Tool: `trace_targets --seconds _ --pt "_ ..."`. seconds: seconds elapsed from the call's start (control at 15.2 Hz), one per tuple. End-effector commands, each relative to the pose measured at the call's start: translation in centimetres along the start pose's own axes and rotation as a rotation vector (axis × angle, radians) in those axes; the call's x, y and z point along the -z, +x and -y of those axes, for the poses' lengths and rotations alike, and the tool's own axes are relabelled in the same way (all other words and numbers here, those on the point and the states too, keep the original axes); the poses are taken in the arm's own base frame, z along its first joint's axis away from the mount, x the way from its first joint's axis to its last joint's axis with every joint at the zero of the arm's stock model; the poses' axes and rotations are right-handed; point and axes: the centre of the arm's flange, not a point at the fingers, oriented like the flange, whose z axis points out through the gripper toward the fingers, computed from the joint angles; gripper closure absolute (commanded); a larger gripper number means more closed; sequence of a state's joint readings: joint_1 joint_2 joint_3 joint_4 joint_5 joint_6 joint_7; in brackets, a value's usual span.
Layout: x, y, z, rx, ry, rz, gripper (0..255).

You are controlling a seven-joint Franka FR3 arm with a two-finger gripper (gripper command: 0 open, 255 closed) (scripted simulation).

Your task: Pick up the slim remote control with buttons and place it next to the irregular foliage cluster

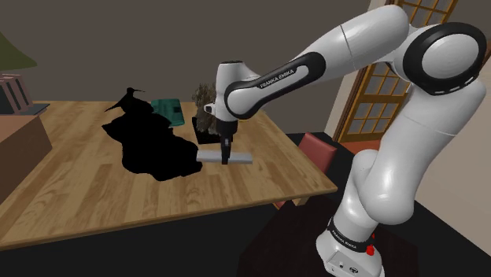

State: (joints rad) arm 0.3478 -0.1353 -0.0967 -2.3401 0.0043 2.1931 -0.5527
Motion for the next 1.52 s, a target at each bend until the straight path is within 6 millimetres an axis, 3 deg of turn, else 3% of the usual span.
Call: trace_targets --seconds 0.0,0.46,0.99,1.06,1.39,1.45 --pt "-1.1 0.0 -0.1 0.0 0.0 -0.001 255" --pt "-4.8 0.0 -0.2 0.0 0.0 -0.001 255" --pt "-4.9 0.0 -0.2 0.0 0.0 -0.001 255" --pt "-4.9 0.0 -0.2 0.0 -0.001 -0.001 0" --pt "-4.9 0.0 -0.2 0.0 0.0 -0.001 0" --pt "-3.6 0.0 -0.2 0.0 0.0 -0.001 0"
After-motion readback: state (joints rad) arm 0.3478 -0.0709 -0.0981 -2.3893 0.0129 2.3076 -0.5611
